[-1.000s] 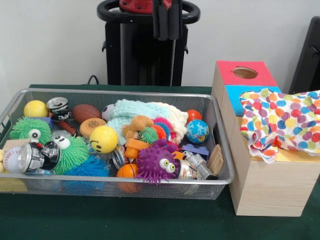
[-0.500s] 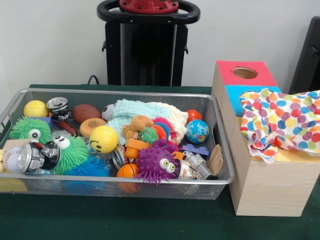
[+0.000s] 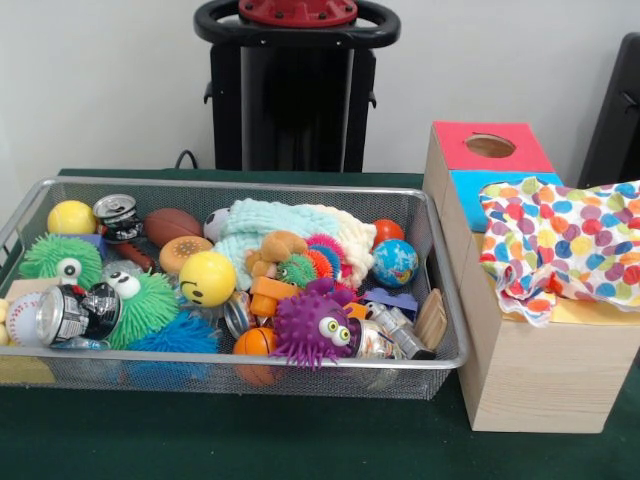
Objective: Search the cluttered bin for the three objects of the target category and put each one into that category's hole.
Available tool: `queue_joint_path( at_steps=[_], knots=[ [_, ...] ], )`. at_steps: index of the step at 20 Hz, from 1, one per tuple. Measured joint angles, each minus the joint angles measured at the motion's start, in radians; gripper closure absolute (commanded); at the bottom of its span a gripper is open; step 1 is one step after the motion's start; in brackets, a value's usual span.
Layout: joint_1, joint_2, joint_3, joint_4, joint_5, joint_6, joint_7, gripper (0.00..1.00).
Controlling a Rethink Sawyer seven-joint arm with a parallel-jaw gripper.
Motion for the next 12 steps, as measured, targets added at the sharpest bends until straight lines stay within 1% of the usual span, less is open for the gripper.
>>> queue_joint_path(
  at_steps=[6, 12],
  knots=[
    [0.019, 0.046, -0.022, -0.038, -0.002, 0.003, 0.0, 1.0],
    [0.019, 0.088, -0.025, -0.021, -0.002, -0.018, 0.0, 1.0]
  ],
)
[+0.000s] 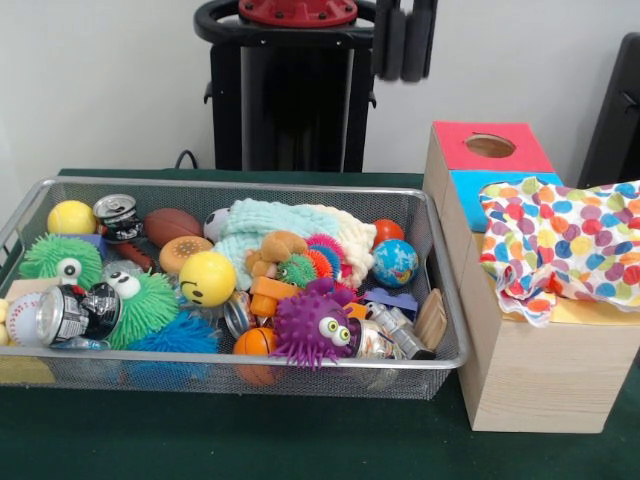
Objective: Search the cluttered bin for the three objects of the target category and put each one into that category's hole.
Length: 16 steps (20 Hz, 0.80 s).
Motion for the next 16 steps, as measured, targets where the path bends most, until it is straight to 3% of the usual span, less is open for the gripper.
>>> queue_joint_path(
  at_steps=[8, 16],
  knots=[
    [0.006, 0.009, -0.015, 0.109, -0.001, -0.133, 0.0, 1.0],
    [0.072, 0.035, -0.101, 0.13, -0.025, -0.195, 0.011, 1.0]
  ],
)
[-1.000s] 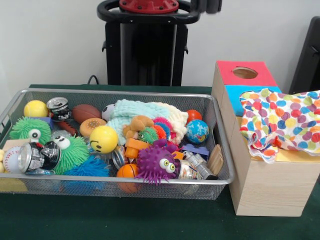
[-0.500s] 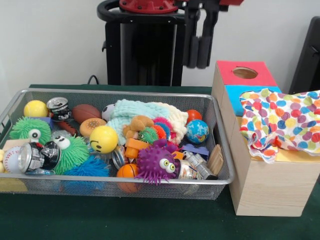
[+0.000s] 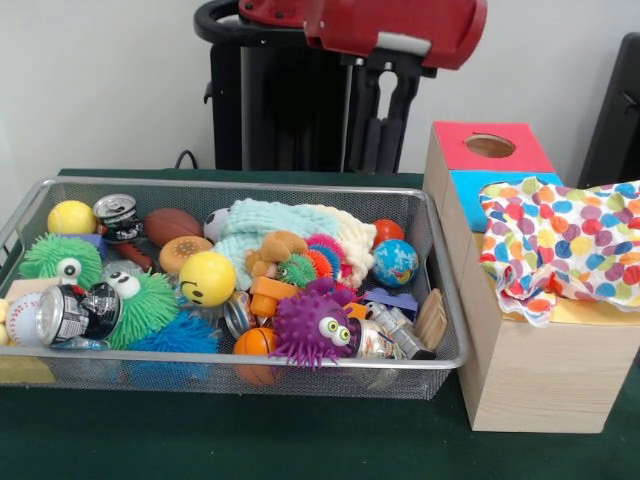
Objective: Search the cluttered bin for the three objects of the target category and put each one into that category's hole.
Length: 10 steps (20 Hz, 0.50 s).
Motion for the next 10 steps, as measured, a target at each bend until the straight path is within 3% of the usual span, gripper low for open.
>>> queue_joint_path(
  at_steps=[10],
  knots=[
    [0.145, 0.029, -0.14, 0.003, -0.01, -0.05, 0.076, 1.0]
  ],
)
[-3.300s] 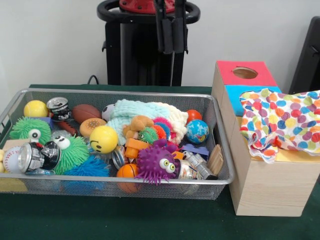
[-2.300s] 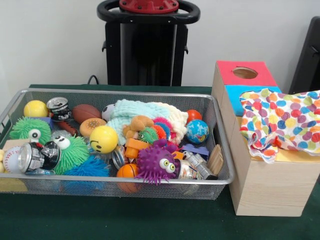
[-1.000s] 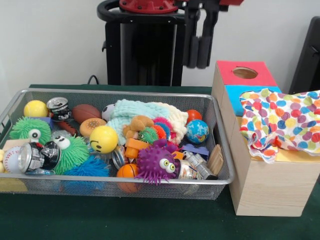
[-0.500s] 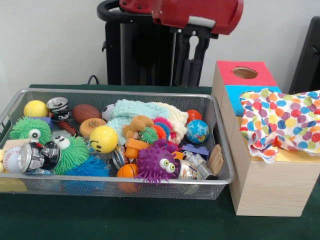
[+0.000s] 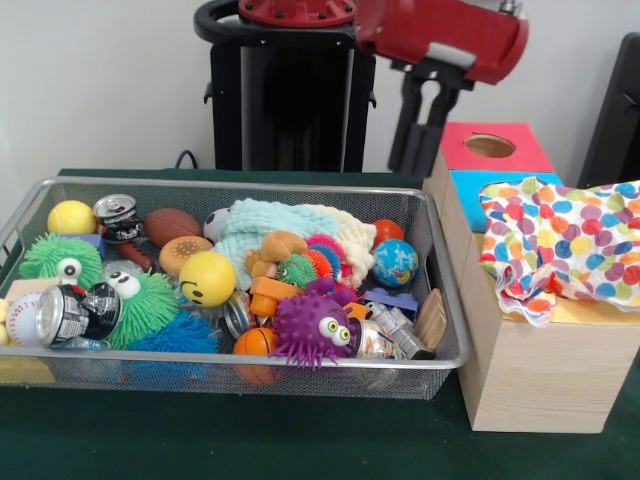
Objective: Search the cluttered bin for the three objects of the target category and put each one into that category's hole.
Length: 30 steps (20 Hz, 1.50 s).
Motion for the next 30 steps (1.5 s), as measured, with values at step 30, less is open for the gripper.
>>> queue_joint_path(
  at_steps=[30],
  knots=[
    [0.152, 0.131, -0.176, -0.132, 0.054, 0.099, 0.172, 1.0]
  ],
)
